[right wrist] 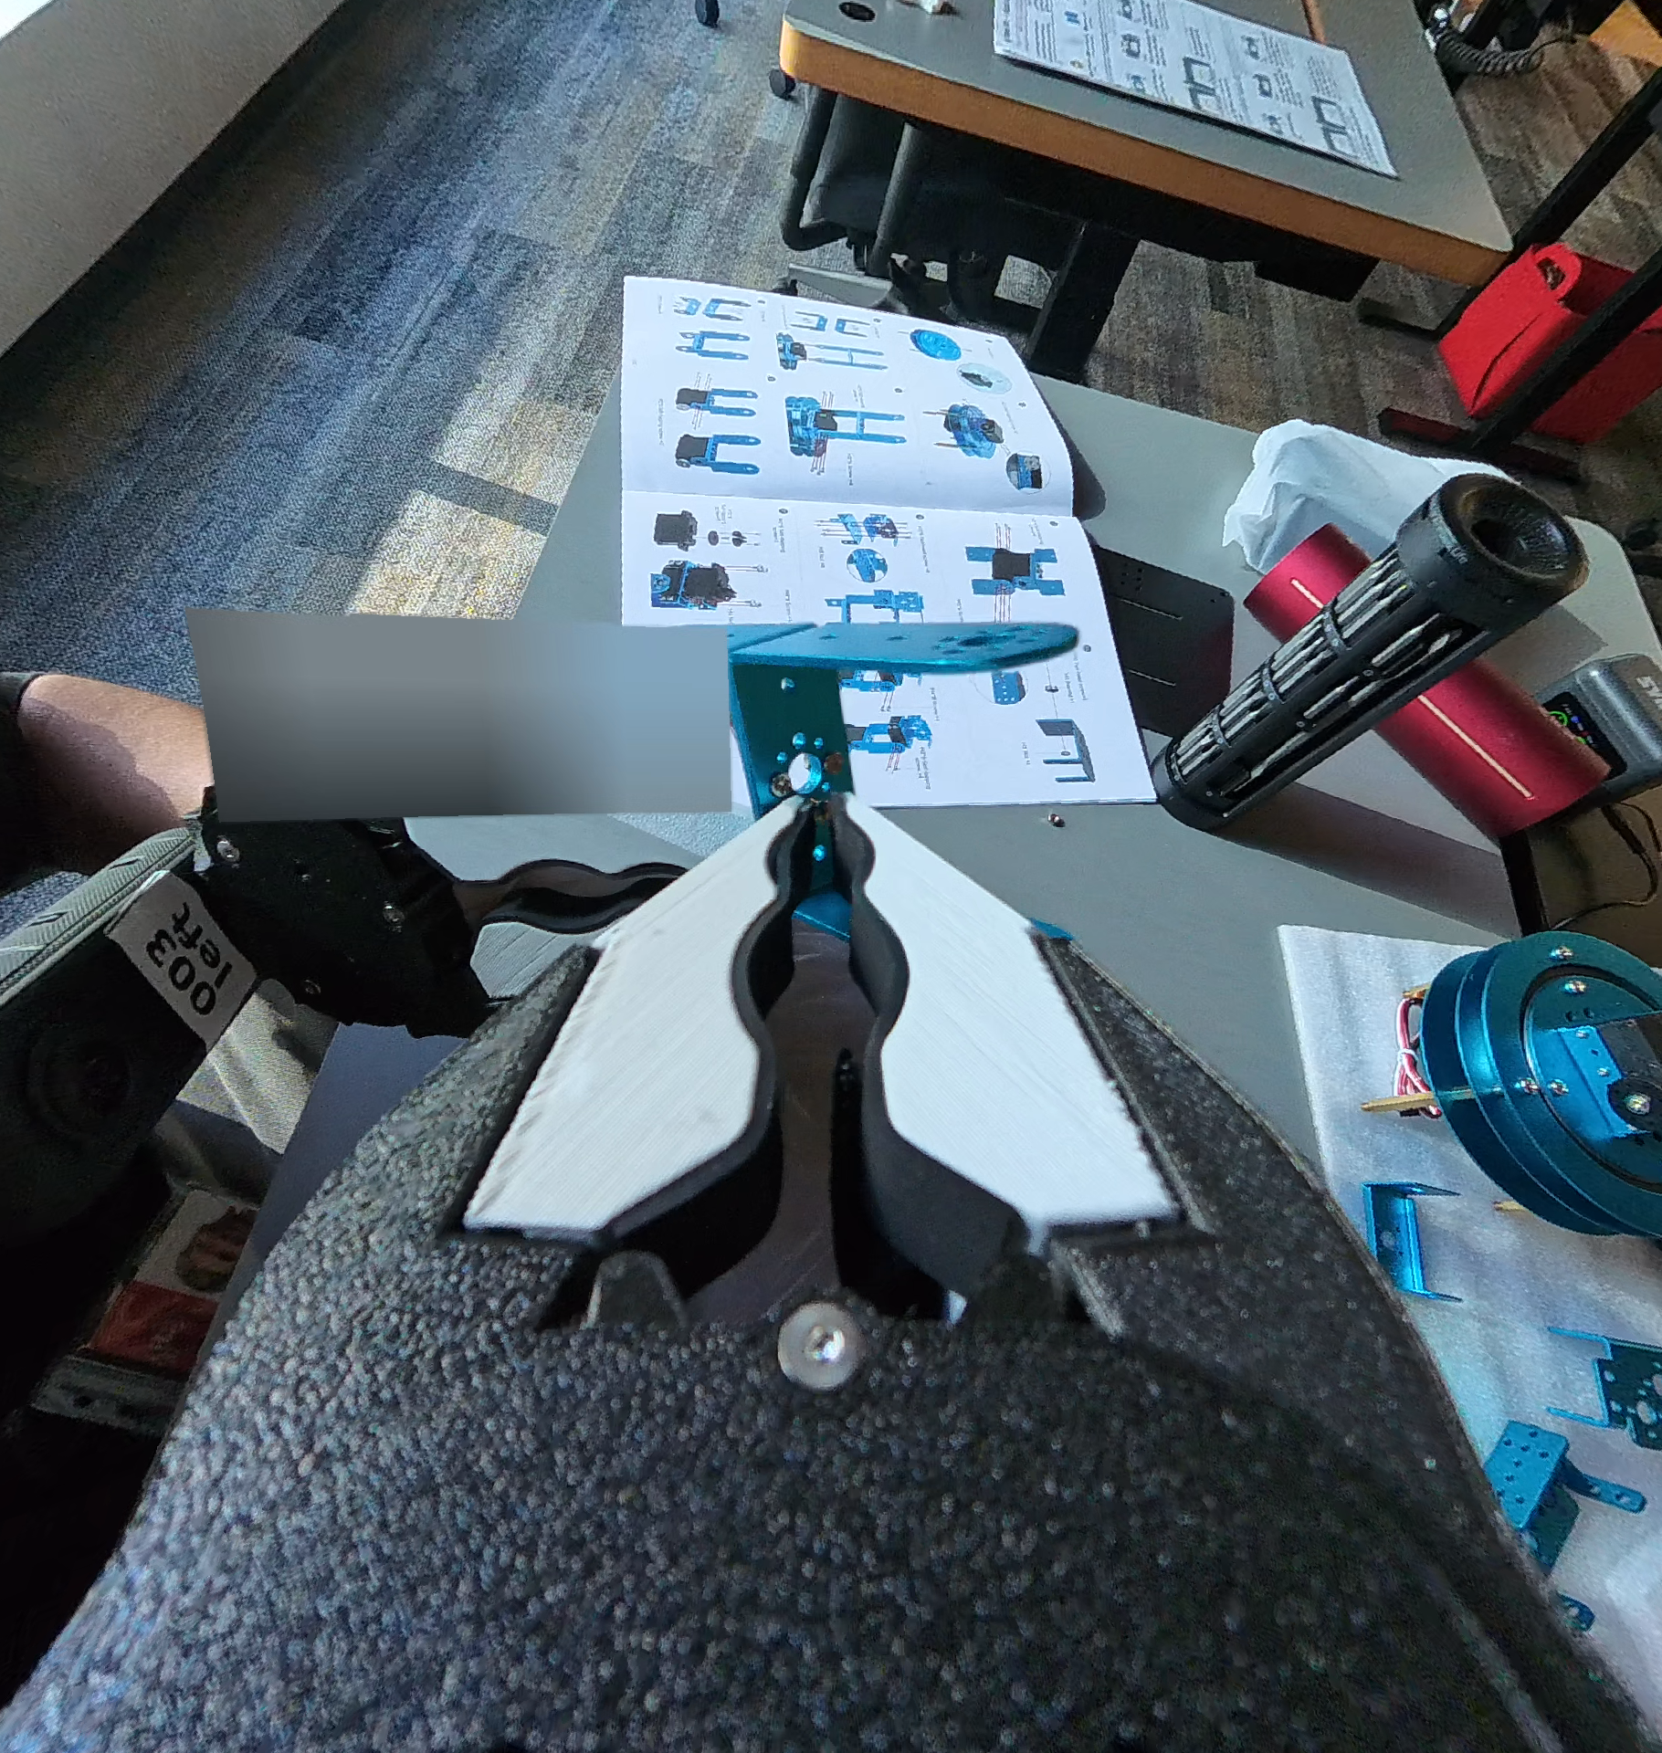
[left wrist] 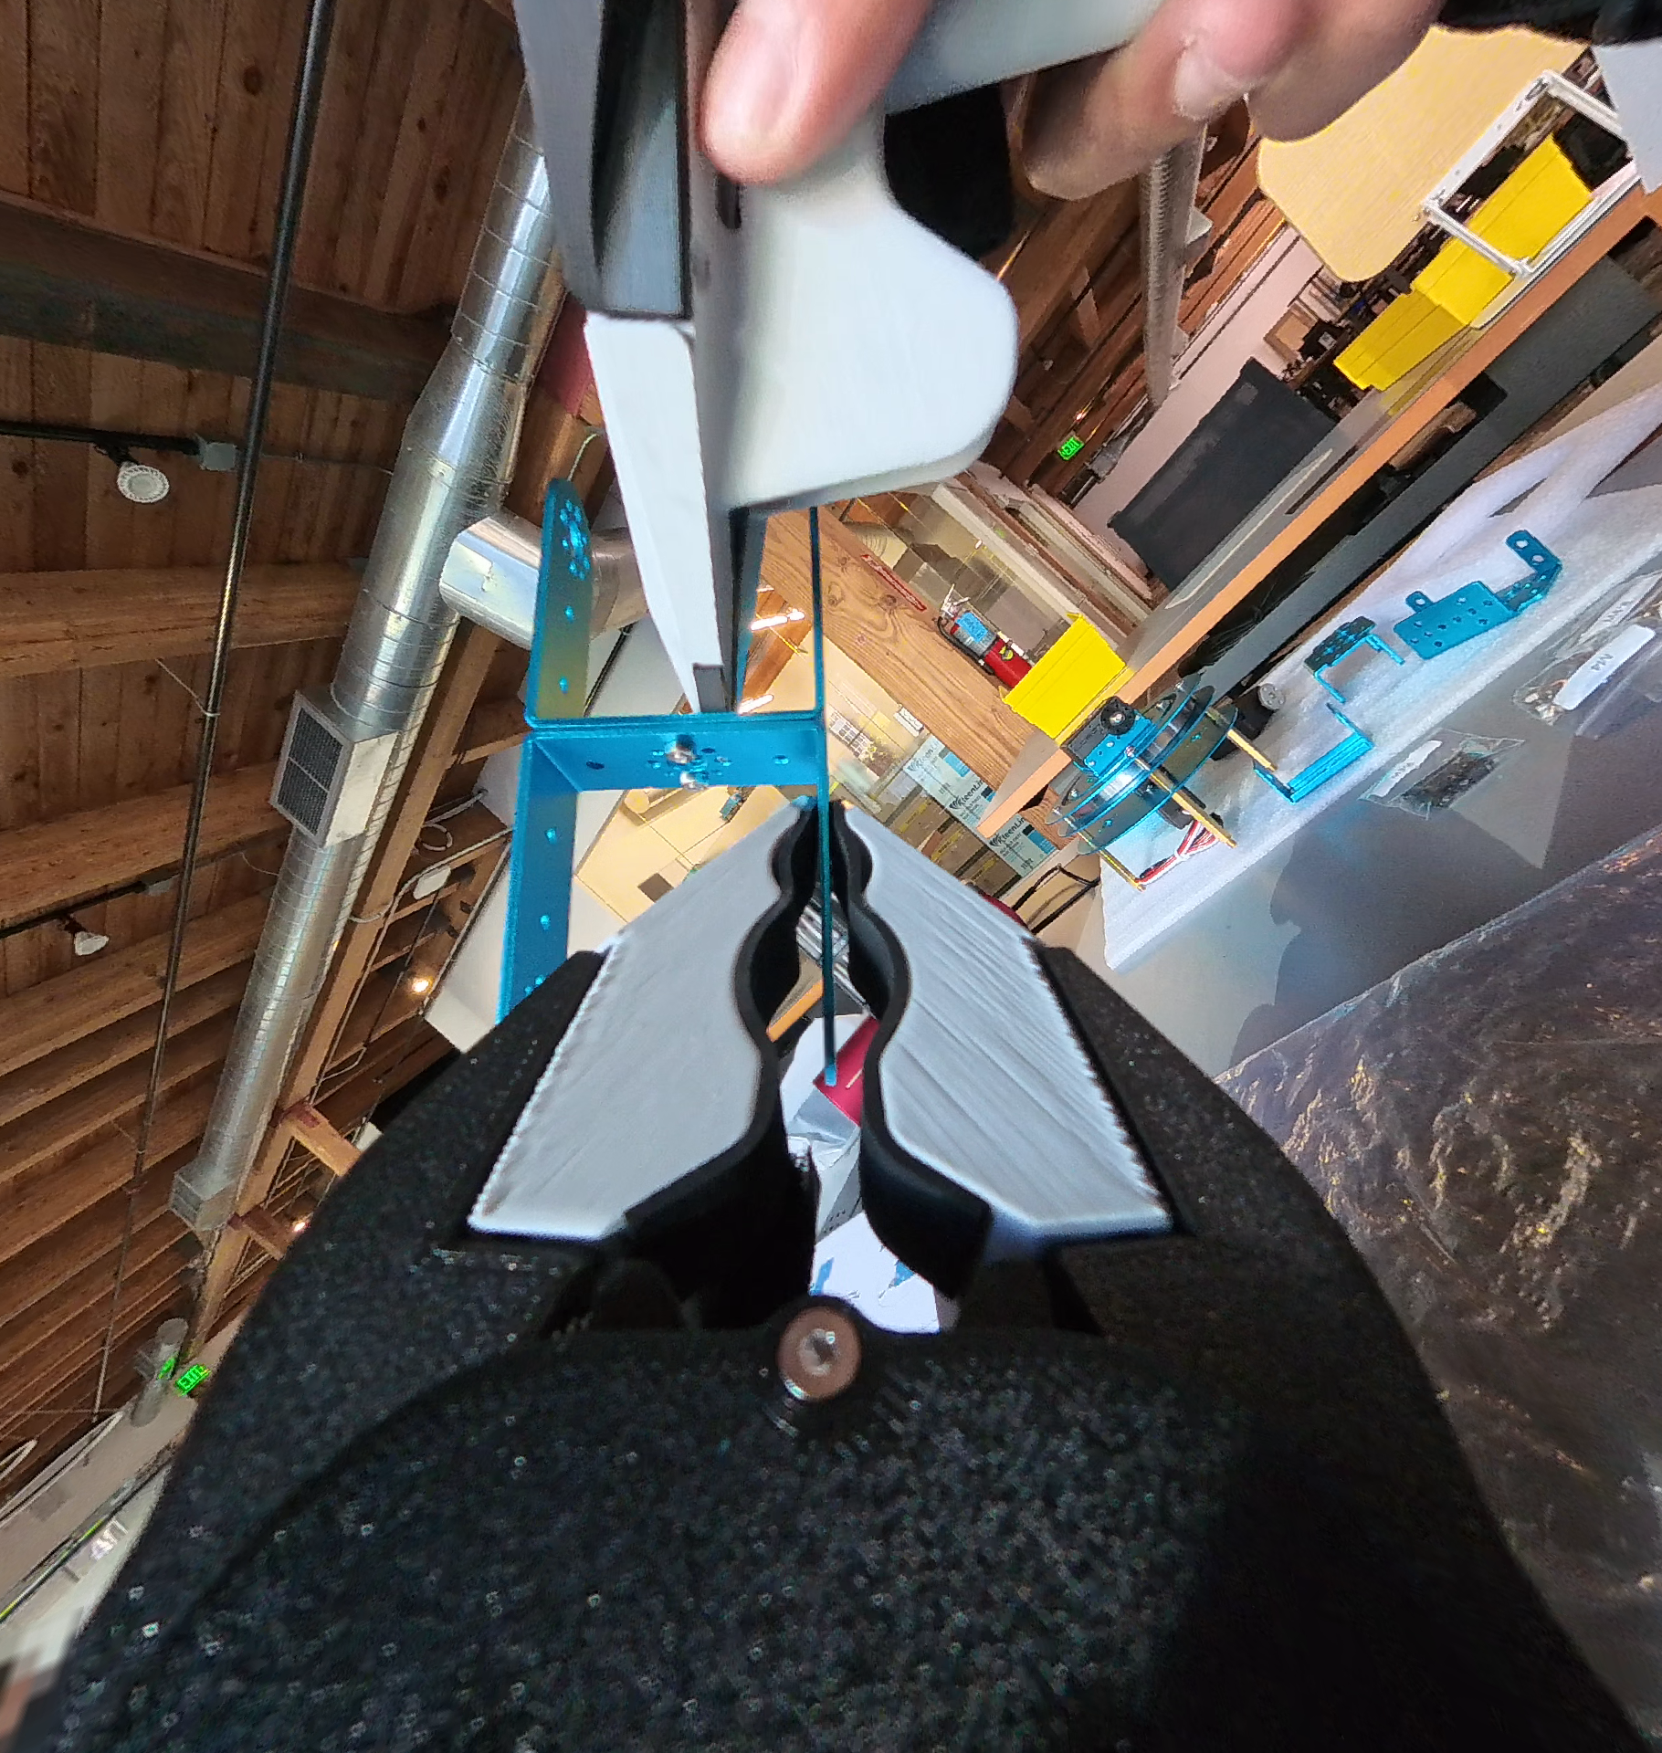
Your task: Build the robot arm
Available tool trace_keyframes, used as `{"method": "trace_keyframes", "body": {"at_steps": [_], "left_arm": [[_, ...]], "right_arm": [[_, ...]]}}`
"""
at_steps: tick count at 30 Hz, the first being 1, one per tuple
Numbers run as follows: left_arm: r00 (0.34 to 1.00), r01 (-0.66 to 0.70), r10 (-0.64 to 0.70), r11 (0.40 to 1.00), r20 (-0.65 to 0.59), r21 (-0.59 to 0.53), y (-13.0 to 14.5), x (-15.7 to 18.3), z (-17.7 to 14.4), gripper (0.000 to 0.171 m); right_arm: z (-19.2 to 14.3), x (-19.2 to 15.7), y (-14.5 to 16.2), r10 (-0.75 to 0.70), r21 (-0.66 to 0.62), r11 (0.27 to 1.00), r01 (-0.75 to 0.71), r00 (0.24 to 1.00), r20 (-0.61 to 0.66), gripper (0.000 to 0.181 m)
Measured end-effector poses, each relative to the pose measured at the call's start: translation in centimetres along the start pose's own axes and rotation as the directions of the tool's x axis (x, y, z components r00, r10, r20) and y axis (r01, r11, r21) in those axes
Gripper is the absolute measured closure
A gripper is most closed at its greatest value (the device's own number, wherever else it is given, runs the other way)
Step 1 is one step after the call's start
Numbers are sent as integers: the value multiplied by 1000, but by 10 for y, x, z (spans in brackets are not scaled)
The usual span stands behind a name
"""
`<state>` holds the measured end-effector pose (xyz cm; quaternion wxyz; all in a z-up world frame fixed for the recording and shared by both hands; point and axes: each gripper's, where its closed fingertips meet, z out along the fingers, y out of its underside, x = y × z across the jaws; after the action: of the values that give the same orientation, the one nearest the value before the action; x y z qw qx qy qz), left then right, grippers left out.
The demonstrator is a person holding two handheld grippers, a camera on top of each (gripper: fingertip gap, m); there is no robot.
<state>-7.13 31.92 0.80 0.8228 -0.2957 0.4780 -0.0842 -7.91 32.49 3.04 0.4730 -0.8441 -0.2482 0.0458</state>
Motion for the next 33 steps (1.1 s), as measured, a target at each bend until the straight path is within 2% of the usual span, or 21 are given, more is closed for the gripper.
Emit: {"method": "trace_keyframes", "body": {"at_steps": [8, 13, 18, 29, 33], "left_arm": [[1000, 4, -4, 1000, 2, 6, -1, -1, -1, 171], [1000, 23, -23, 1000, 0, -2, 1, -2, 0, 171], [1000, 18, -18, 1000, -10, -8, 3, 0, 1, 171], [1000, 19, -19, 1000, -14, -8, 2, 1, 1, 171], [1000, 15, -15, 1000, -19, -15, 4, 2, 2, 171]], "right_arm": [[-4, 1, -4, -16, 16, 1000, 16, 1000, -2, 169], [-14, -4, -7, -98, 37, 995, 97, 995, 17, 148], [2, -16, 5, -144, -11, 989, 144, 989, 38, 140], [3, -12, 2, -163, -1, 987, 163, 986, -17, 153], [6, -14, 7, -167, -22, 986, 167, 986, -8, 149]]}}
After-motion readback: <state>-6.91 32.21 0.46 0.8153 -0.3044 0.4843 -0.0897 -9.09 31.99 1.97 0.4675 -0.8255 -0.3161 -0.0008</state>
